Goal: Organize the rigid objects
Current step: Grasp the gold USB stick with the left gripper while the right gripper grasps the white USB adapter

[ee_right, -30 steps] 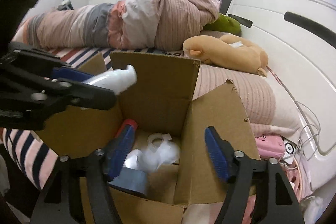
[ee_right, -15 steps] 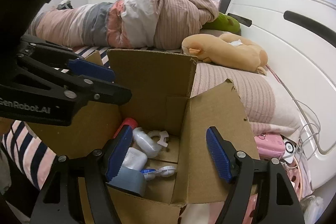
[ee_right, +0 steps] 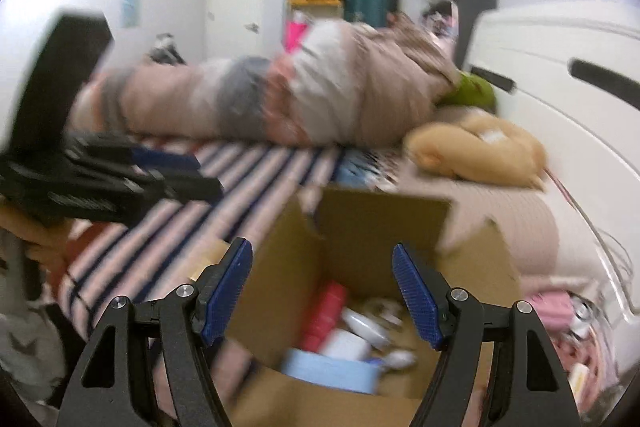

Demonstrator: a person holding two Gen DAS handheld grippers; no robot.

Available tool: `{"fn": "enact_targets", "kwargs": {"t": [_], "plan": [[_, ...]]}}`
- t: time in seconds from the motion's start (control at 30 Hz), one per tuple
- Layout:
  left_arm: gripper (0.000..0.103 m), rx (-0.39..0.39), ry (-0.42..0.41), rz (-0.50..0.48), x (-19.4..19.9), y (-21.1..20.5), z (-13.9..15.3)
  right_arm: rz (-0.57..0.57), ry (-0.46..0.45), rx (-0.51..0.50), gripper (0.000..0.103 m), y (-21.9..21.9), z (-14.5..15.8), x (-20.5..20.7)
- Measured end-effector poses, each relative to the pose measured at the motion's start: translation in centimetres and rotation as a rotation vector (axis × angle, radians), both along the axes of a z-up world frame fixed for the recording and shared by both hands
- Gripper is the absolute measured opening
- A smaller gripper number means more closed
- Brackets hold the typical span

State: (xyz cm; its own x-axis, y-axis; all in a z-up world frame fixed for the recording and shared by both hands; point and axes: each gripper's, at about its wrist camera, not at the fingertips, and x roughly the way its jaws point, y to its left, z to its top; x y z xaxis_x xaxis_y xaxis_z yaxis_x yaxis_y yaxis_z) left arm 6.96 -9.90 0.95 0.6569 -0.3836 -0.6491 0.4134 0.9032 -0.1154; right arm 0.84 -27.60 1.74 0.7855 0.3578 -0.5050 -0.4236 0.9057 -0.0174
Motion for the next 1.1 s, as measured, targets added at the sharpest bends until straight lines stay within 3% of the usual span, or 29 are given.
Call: {"fn": "enact_targets", "kwargs": {"t": [0.1, 0.23, 0.5, 0.6, 0.73, 0.97, 1.1], "plan": [[0.05, -0.013, 0.006, 0.056, -0.6, 3.8, -0.9, 0.102, 0.005, 0.035, 0.07, 3.6, 0.7, -0.4], [0.05, -0.014, 0.039, 0.131, -1.0, 8.2, -3.4, 0.176, 0.039, -0.006, 0.07, 8.1, -0.3, -0.2], [0.05, -0.053, 0.157, 0.198, -0.5, 12.9, -10.0, 0.237, 0.229, -0.086, 0.07, 14.0, -7.7, 2.0], [0.05, -0.069, 0.194, 0.192, 0.1, 13.0, -12.0, 0.173, 0.283, -0.147, 0.069, 14.3, -11.6, 4.0], [0.05, -0.091, 0.232, 0.168, 1.3, 11.8, -13.7, 0.085, 0.289, -0.236, 0.069, 13.7, -15.1, 6.2], [0.049, -0.126, 0.301, 0.107, 4.7, 8.5, -16.8, 0.037, 0.302, -0.255, 0.069, 12.5, -18.2, 8.6], [0.043, -0.136, 0.337, 0.1, 6.3, 7.2, -18.4, 0.058, 0.302, -0.236, 0.069, 12.5, -18.6, 9.4]]}}
